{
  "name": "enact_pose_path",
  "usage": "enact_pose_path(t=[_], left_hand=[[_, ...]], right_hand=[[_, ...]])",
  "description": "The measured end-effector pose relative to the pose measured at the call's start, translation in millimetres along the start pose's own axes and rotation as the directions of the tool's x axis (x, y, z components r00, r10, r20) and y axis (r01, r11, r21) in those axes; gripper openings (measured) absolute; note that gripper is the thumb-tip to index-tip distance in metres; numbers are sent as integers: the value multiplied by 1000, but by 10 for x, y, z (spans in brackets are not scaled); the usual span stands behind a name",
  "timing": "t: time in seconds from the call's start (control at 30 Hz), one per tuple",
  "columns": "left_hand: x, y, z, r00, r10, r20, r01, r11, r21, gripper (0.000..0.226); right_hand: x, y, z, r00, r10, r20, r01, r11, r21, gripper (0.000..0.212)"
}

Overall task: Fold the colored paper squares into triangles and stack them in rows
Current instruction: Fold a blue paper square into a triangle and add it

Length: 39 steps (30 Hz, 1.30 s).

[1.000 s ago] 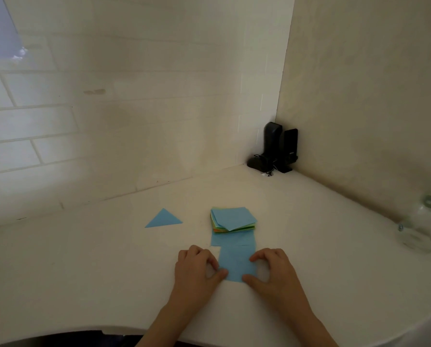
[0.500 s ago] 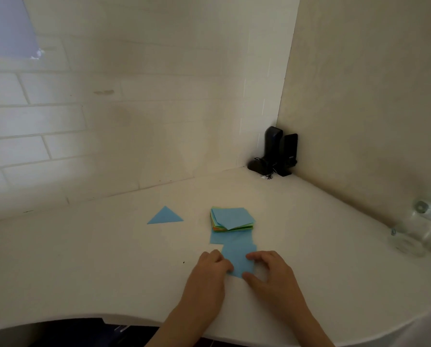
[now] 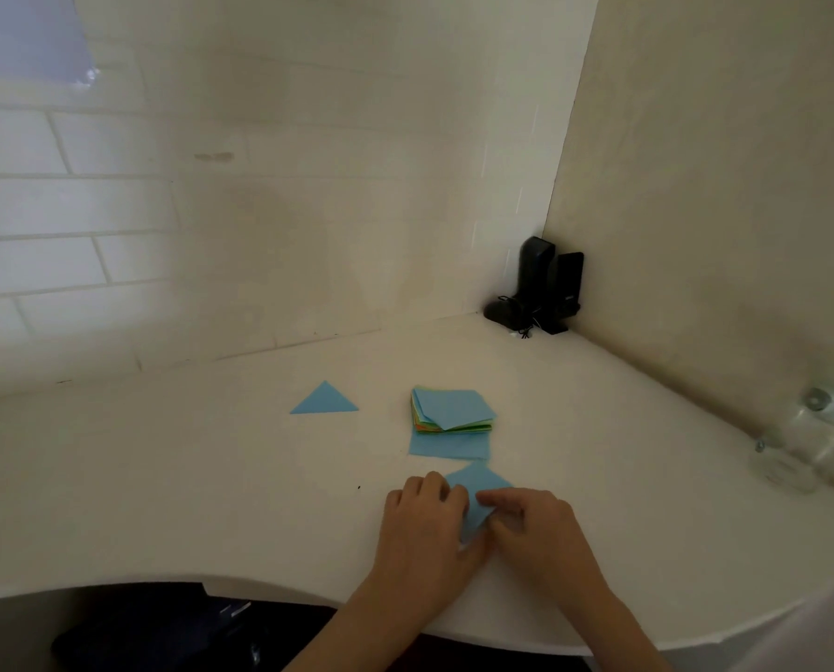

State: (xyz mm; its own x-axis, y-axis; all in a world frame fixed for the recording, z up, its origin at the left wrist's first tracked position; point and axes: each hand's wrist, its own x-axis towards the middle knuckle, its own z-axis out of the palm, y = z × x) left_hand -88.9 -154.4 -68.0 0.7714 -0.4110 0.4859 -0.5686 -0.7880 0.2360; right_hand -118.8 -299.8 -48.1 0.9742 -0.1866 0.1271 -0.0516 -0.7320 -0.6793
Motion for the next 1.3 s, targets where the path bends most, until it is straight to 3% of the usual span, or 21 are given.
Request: enact_pose_path(t=[0.07, 0.13, 0.23, 0.33, 0.53, 0.8, 0.93, 1.1, 1.3], left_hand=[[-13, -17, 18, 1000, 6, -16, -7, 999, -42, 22], [-17, -71, 30, 999, 25, -24, -27, 996, -84, 13], [-24, -177, -11, 999, 33, -23, -36, 994, -106, 13], [-16, -315, -61, 999, 24, -38, -28, 993, -117, 13], [37, -490, -70, 986, -159, 40, 163, 978, -128, 4], [70, -343, 43, 960, -271, -65, 270, 963, -24, 39], [101, -319, 59, 957, -283, -64, 286, 957, 43, 47], [104, -358, 83, 956, -293, -16, 293, 956, 10, 35], [101, -450, -8, 943, -317, 103, 321, 947, -28, 24]], right_hand=[[-35, -1, 3, 999, -46, -17, 46, 999, -11, 24], [-54, 14, -21, 995, -98, -20, 96, 992, -76, 33], [15, 19, -109, 993, -114, -11, 107, 953, -283, 27], [131, 28, -161, 997, -78, 14, 78, 941, -330, 19], [219, 56, -58, 998, 29, 55, -14, 968, -250, 11], [172, 44, 147, 985, 70, -159, -103, 972, -210, 32], [164, 46, 184, 981, 60, -186, -110, 956, -272, 33], [182, 45, 173, 987, 76, -144, -117, 947, -300, 29], [172, 110, 71, 994, 83, -72, -93, 983, -158, 21]])
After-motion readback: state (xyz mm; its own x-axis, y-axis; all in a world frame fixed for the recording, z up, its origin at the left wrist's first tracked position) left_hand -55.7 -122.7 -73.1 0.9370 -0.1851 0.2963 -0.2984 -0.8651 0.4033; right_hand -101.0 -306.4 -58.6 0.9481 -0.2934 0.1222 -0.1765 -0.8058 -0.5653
